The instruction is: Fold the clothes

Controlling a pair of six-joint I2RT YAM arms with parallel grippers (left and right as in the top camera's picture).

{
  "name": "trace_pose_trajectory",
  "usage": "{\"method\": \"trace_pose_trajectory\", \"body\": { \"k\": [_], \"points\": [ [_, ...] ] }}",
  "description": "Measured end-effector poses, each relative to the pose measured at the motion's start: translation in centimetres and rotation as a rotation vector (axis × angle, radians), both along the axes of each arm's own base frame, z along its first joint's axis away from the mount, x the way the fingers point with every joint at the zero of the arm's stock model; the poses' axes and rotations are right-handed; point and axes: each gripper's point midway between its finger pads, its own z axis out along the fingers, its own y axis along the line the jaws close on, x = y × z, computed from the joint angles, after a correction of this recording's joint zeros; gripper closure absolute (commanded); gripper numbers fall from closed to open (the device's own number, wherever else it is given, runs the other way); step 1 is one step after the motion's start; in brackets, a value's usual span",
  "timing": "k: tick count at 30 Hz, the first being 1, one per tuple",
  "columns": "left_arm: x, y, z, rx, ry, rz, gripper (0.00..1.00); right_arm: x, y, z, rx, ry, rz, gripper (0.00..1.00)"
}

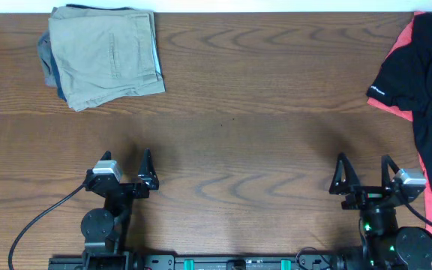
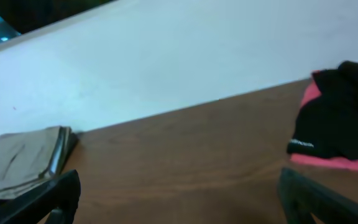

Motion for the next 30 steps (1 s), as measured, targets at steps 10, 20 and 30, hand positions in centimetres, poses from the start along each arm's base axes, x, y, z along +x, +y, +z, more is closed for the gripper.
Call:
{"method": "trace_pose_trajectory", "body": {
  "k": [10,20,30],
  "points": [
    [0.0,0.0,0.0,0.000,0.000,0.000,0.02,2.0,0.9,-1.0,-0.009,-0.115,0.048,0.01],
    [0.0,0.0,0.0,0.000,0.000,0.000,0.02,3.5,1.0,-6.2,-0.011,-0.073,0.050,0.01],
    [0.0,0.0,0.0,0.000,0.000,0.000,0.02,3.6,0.4,-8.8,-0.033,0.019,0.027,0.01]
  ]
}}
